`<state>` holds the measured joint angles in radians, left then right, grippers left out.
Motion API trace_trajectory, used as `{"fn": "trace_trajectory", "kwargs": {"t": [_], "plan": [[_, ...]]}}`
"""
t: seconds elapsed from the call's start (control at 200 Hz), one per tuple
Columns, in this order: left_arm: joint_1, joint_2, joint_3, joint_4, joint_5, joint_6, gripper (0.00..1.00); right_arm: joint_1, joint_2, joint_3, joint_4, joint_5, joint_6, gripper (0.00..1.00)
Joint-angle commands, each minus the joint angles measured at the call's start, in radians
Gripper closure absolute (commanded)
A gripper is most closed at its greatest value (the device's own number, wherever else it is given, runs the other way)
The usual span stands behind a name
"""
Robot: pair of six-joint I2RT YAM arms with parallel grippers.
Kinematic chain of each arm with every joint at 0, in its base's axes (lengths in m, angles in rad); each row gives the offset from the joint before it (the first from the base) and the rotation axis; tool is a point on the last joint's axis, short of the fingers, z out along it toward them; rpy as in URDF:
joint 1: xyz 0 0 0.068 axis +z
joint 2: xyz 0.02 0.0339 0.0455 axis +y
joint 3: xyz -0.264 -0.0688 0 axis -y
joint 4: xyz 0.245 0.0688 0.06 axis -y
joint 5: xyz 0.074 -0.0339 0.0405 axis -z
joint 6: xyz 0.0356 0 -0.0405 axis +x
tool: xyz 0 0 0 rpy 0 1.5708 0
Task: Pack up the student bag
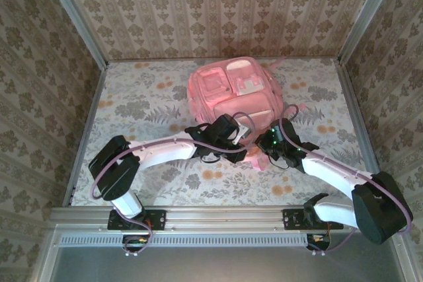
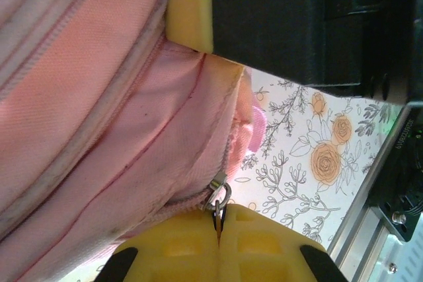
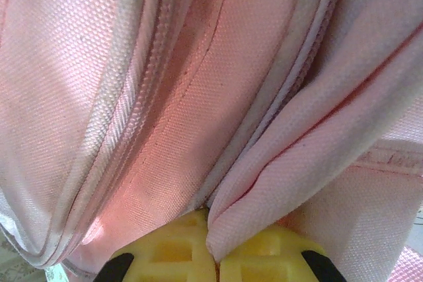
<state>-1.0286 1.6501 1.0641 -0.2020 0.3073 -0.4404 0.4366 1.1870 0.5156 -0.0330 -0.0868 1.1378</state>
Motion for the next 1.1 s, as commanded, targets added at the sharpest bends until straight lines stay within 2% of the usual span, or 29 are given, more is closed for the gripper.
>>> {"fn": "trace_trajectory", "kwargs": {"t": [0.0, 0.26, 0.56, 0.615, 0.695, 0.775, 0.89, 0.98, 1.095], "plan": [[0.014, -0.101, -0.029, -0.011, 0.057, 0.035, 1.0, -0.059, -0.002, 0.002, -0.037, 0.102, -0.064, 1.0], [0.048, -0.133, -0.081, -0.013, 0.053, 0.044, 1.0, -0.12, -0.017, 0.016, -0.075, 0.071, -0.116, 1.0], [0.077, -0.173, -0.132, -0.013, 0.055, 0.039, 1.0, -0.151, 0.001, 0.111, -0.187, 0.061, -0.234, 1.0], [0.077, -0.174, -0.135, -0.009, 0.063, 0.034, 1.0, -0.15, 0.014, 0.137, -0.205, 0.037, -0.258, 0.89], [0.075, -0.17, -0.133, 0.001, 0.07, 0.022, 1.0, -0.143, 0.0, 0.159, -0.232, 0.003, -0.27, 0.59], [0.072, -0.168, -0.123, 0.011, 0.074, 0.011, 1.0, -0.126, -0.054, 0.163, -0.272, 0.0, -0.253, 0.43], [0.065, -0.154, -0.092, 0.015, 0.094, 0.0, 1.0, -0.101, -0.155, 0.132, -0.288, -0.03, -0.157, 0.36], [0.048, -0.137, -0.061, 0.012, 0.101, -0.001, 1.0, -0.074, -0.209, 0.093, -0.291, -0.037, -0.02, 0.37], [0.018, -0.107, -0.02, 0.001, 0.102, -0.001, 1.0, -0.029, -0.249, 0.012, -0.196, -0.049, 0.142, 0.38]]}}
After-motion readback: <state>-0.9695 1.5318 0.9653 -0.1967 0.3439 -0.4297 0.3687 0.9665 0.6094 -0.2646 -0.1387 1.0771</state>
